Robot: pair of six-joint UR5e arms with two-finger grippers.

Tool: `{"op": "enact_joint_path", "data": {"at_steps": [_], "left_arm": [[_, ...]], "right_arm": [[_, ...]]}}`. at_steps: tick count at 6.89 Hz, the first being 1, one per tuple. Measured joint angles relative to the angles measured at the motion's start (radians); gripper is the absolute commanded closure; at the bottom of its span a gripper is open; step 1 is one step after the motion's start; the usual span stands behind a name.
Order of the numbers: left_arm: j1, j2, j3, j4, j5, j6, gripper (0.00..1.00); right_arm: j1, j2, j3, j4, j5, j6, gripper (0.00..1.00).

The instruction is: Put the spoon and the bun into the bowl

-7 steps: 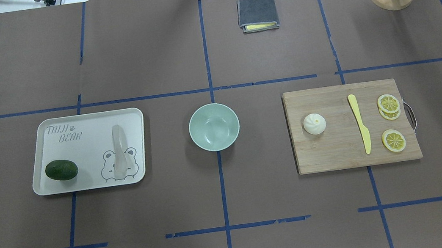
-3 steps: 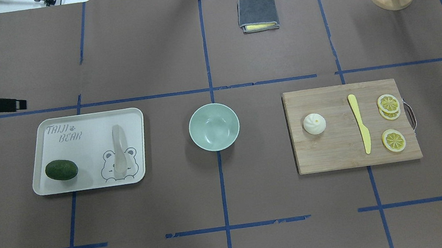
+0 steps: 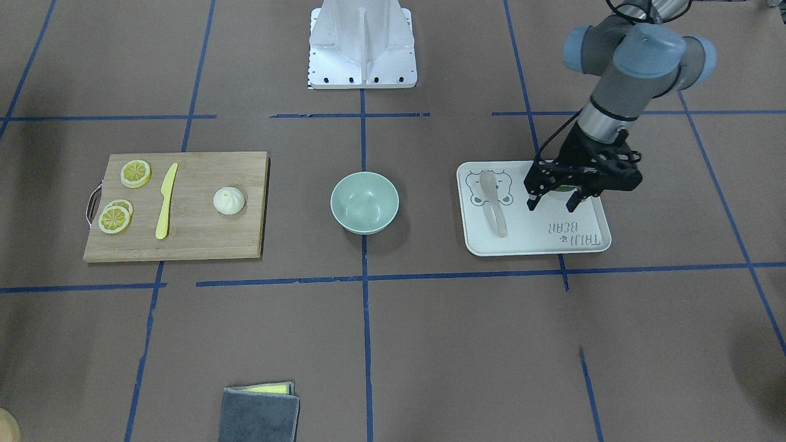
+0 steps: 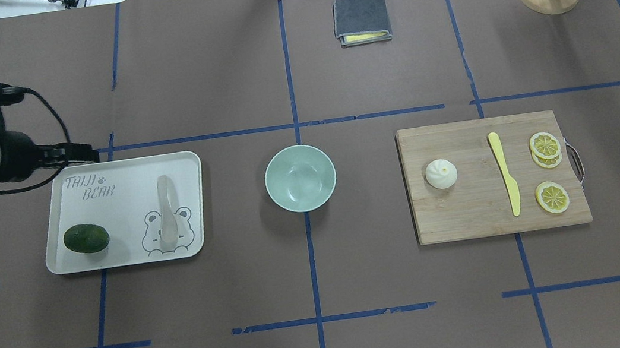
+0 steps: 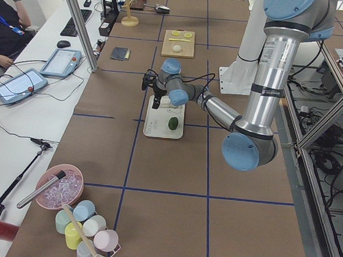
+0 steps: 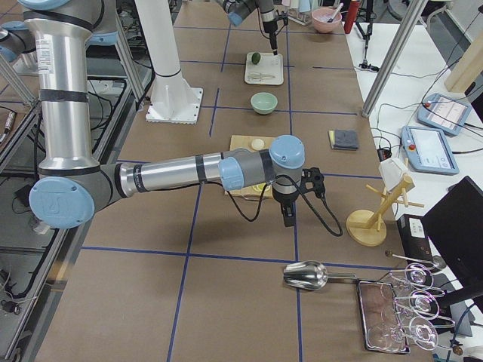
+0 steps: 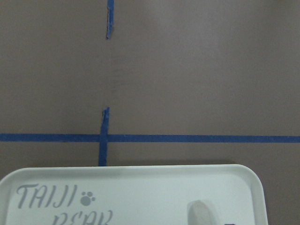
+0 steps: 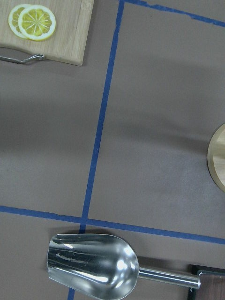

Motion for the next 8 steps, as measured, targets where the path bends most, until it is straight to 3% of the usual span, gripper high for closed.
{"op": "enact_joint_path", "data": {"at_steps": [2, 5, 6, 7, 8], "left_arm": [[0.060, -0.038, 0.043, 0.037, 0.015, -0.009, 0.23], [0.114, -0.051, 0.077, 0.041, 0.042, -0.011, 0.33], [0.120, -0.055, 0.090, 0.041, 0.044, -0.010, 0.48], [0.122, -0.060, 0.098, 0.041, 0.044, -0.010, 0.77], [0.122, -0.063, 0.099, 0.040, 0.044, -0.018, 1.00]], "right_arm": [[0.000, 0.000, 0.000, 0.000, 0.001, 0.000, 0.00], [0.000, 0.000, -0.002, 0.000, 0.001, 0.000, 0.00], [0.000, 0.000, -0.003, 0.000, 0.001, 0.000, 0.00], [0.000, 0.000, -0.003, 0.000, 0.001, 0.000, 0.00], [0.000, 0.000, -0.003, 0.000, 0.001, 0.000, 0.00]]}}
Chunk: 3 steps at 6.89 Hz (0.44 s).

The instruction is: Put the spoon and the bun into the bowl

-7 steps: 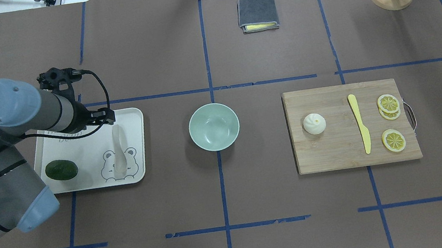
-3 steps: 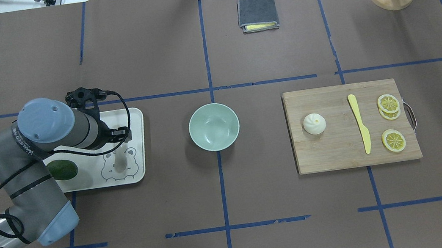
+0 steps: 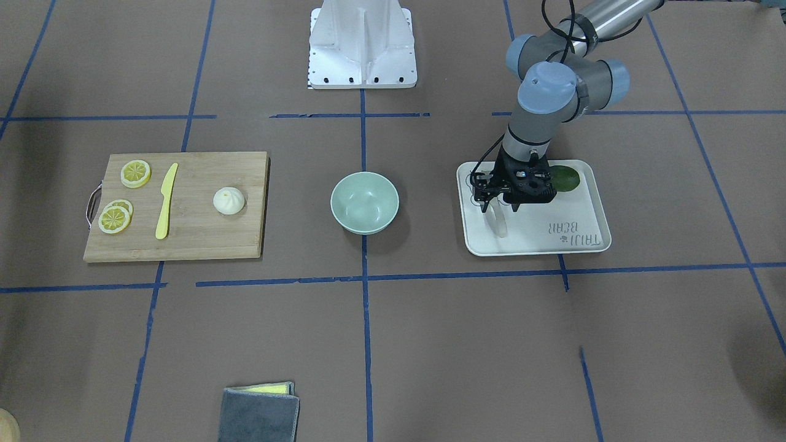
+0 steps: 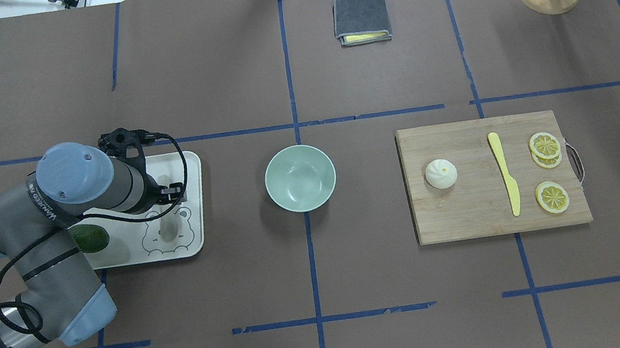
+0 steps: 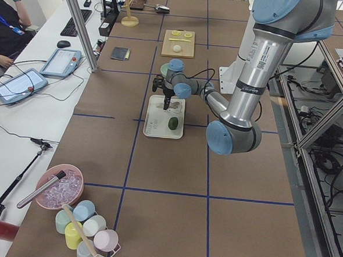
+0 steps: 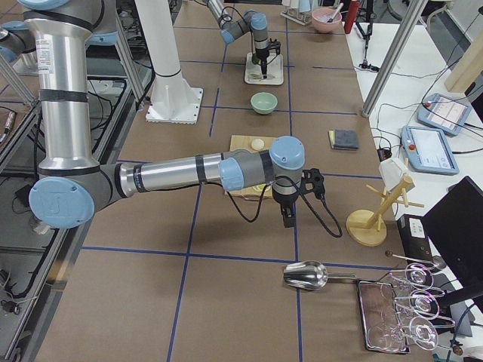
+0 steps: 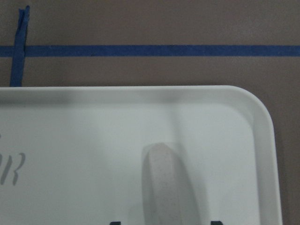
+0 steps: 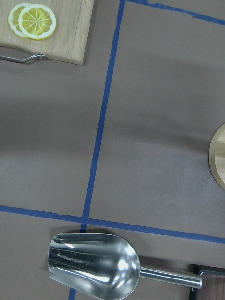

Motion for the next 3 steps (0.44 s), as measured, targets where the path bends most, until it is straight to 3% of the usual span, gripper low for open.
{"op": "enact_joint_path", "data": {"at_steps": [3], "left_arm": [[0.001, -0.001, -0.007, 0.000, 0.010, -0.035, 1.00]], "right_arm": [[0.000, 0.000, 0.000, 0.000, 0.000, 0.001, 0.00]]}}
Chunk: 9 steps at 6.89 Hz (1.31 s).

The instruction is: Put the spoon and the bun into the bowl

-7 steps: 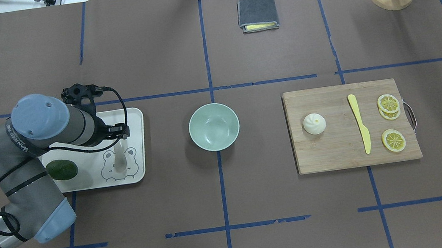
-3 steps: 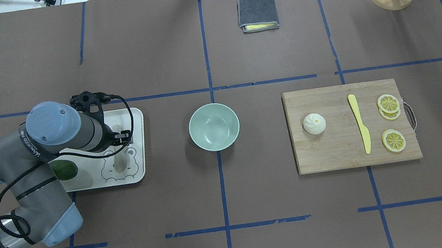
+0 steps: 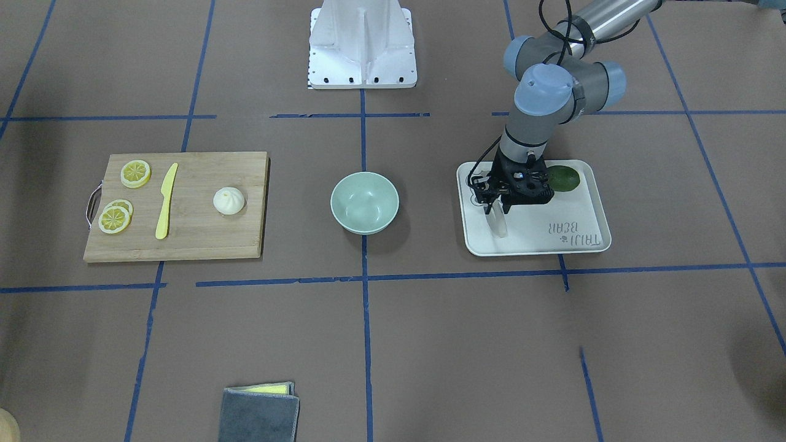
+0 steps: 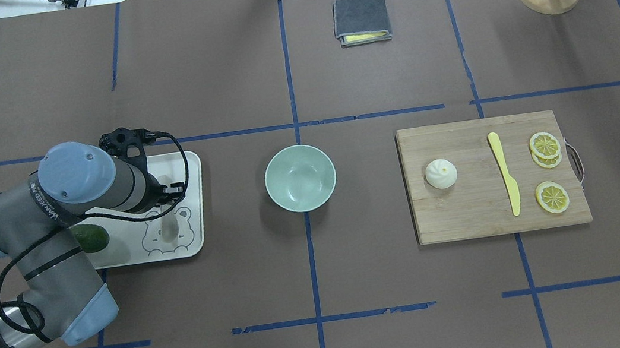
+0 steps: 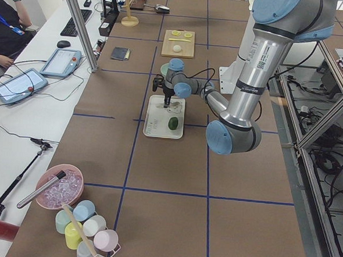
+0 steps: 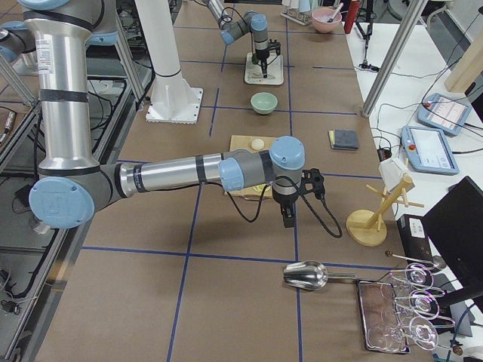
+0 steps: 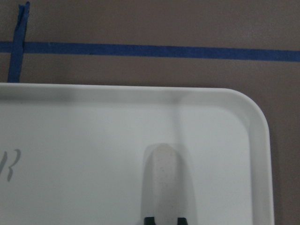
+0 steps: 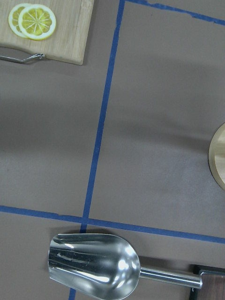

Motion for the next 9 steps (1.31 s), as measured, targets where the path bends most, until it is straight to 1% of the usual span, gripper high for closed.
{"op": "enact_joint_path", "data": {"at_steps": [1, 2, 4, 5, 6, 7, 9], "left_arm": [[0.000, -0.001, -0.007, 0.007, 0.006, -0.002, 1.00], [-0.001, -0.020, -0.017, 0.040, 0.008, -0.003, 1.00], [-0.002, -0.144, -0.026, 0.205, 0.009, -0.045, 1.00], [-0.002, -0.207, -0.025, 0.266, 0.009, -0.114, 1.00], [-0.001, -0.259, -0.016, 0.297, 0.009, -0.197, 1.00], [0.000, -0.301, 0.004, 0.312, 0.010, -0.284, 1.00], [0.012, -0.416, 0.112, 0.340, 0.036, -0.446, 1.00]], "right_arm": [[0.000, 0.000, 0.001, 0.000, 0.000, 0.000, 0.00], [0.000, -0.002, 0.001, 0.000, 0.000, 0.001, 0.00], [0.000, -0.005, 0.003, 0.000, 0.000, 0.002, 0.00], [0.000, -0.005, 0.002, 0.000, 0.000, 0.002, 0.00], [0.000, -0.006, 0.002, 0.000, 0.000, 0.002, 0.00], [0.000, -0.006, 0.003, 0.000, 0.000, 0.002, 0.00], [0.000, -0.007, 0.004, 0.000, 0.000, 0.002, 0.00]]}}
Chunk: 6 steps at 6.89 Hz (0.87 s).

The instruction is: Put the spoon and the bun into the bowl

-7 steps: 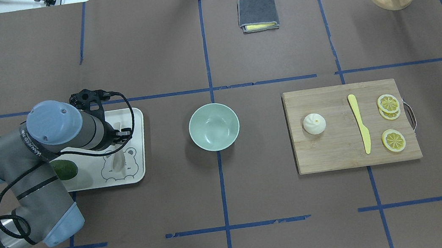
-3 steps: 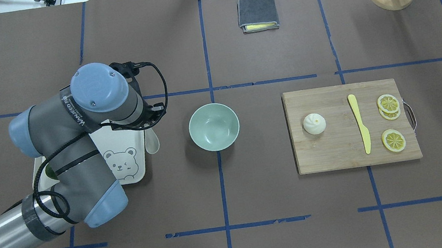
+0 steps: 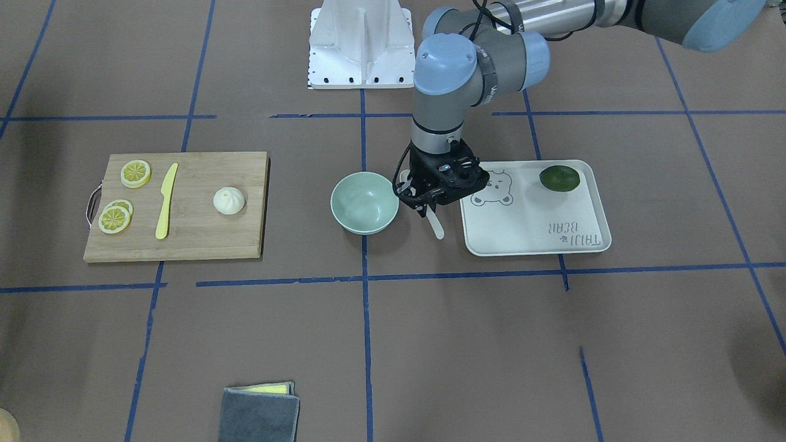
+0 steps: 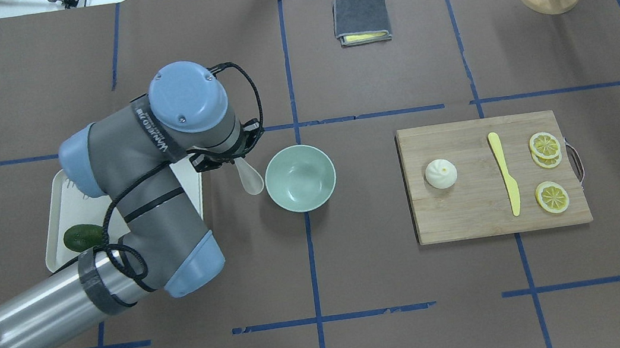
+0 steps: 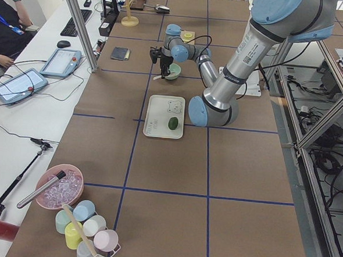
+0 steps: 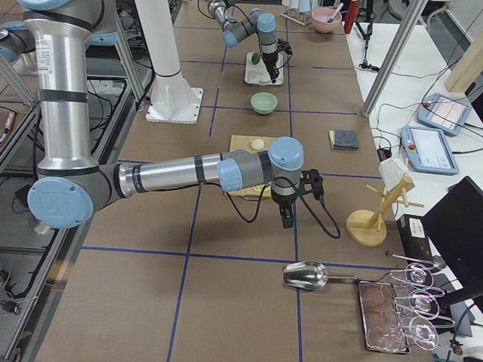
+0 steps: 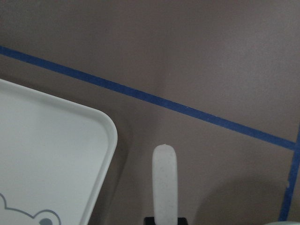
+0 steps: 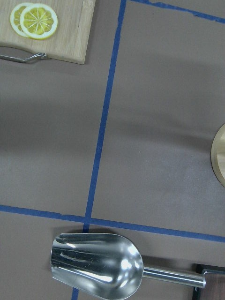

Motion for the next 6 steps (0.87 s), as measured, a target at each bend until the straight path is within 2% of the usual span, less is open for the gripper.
{"op": "enact_joint_path", "data": {"at_steps": [3, 4, 5, 6], "left_arm": [[0.037, -0.092, 0.107, 0.012, 0.024, -0.108, 1.00], [0.040, -0.105, 0.117, 0.013, 0.025, -0.117, 0.93], [0.044, -0.116, 0.123, 0.013, 0.025, -0.120, 0.75], [0.050, -0.123, 0.126, 0.013, 0.026, -0.119, 0.65]], "right_arm": [[0.000, 0.000, -0.001, 0.000, 0.001, 0.001, 0.00], [0.000, 0.000, 0.000, 0.000, 0.001, 0.002, 0.00], [0.000, 0.000, 0.000, 0.000, 0.001, 0.004, 0.00], [0.000, -0.001, 0.001, 0.000, 0.001, 0.005, 0.00]]}}
